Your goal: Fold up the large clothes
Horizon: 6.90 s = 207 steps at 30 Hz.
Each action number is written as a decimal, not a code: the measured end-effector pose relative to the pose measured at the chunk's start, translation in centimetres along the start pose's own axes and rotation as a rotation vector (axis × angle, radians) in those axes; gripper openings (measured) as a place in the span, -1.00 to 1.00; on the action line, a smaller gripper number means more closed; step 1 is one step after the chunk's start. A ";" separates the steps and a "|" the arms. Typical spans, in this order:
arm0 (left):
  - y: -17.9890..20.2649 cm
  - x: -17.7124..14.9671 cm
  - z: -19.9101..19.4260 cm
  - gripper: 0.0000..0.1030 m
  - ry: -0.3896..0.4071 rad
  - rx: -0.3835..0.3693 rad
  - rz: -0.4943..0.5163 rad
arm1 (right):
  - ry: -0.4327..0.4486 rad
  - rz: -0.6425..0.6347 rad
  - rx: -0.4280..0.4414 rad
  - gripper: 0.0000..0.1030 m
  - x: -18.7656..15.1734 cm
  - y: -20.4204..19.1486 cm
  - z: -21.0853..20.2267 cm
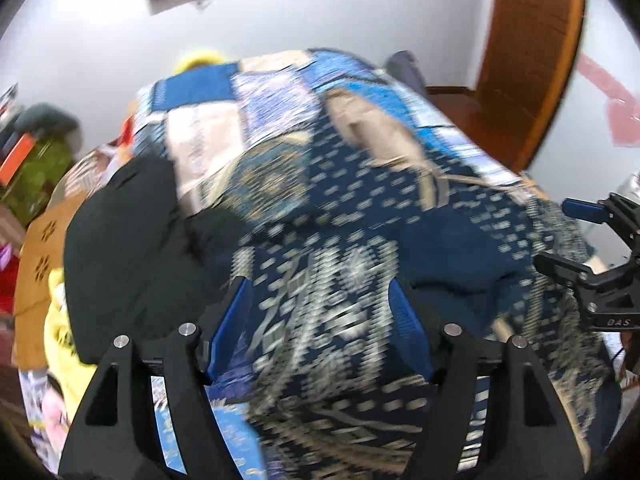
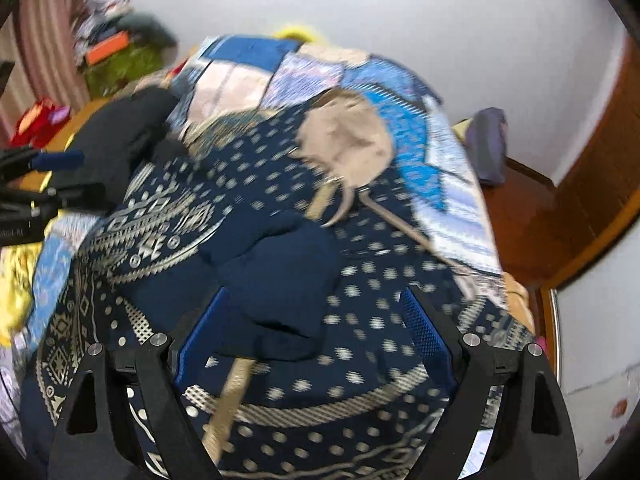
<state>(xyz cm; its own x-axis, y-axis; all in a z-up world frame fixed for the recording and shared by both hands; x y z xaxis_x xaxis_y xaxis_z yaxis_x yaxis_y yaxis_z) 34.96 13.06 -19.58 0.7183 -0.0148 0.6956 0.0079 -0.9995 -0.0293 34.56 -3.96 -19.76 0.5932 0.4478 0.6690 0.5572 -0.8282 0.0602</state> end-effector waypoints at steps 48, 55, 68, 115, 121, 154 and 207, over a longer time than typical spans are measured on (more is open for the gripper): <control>-0.3 -5.1 5.1 0.50 -0.113 0.091 0.020 | 0.168 0.230 -0.002 -0.80 1.9 8.4 -3.3; 1.8 -6.9 6.4 0.51 -0.158 0.095 0.090 | 0.066 0.336 -0.001 -0.80 -2.6 11.4 -1.1; 0.8 -7.8 6.9 0.70 -0.152 0.087 0.007 | -0.109 0.591 0.005 -0.76 -10.9 14.6 0.7; 9.1 0.2 8.3 0.71 -0.064 -0.067 0.039 | -0.117 1.149 -0.208 0.08 -21.1 32.2 0.1; 9.2 -0.8 8.5 0.71 -0.079 -0.057 0.059 | -0.113 1.099 -0.294 -0.46 -19.7 32.8 0.5; 4.6 -2.9 2.5 0.71 -0.002 -0.060 0.025 | -0.055 0.361 0.124 -0.84 -3.6 7.6 -0.2; 6.3 -3.7 4.3 0.71 -0.047 -0.058 0.000 | 0.058 0.822 -0.117 -0.85 -6.5 21.3 -3.2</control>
<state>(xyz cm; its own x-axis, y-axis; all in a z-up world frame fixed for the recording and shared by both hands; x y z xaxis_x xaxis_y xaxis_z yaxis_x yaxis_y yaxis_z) 35.30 6.96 -25.40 0.7501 -0.0152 0.6611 -0.0317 -0.9994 0.0130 40.75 -25.58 -20.43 0.7517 -0.3305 0.5707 -0.1063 -0.9148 -0.3898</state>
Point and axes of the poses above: each gripper's, at about its wrist camera, not at the fingertips, and z roughly the way its jaws point, y to its right, x to its top, the point moved 6 cm from there along z, roughly the way its jaws point, and after that the axes turned 8 degrees about y, right-handed, at the moved point
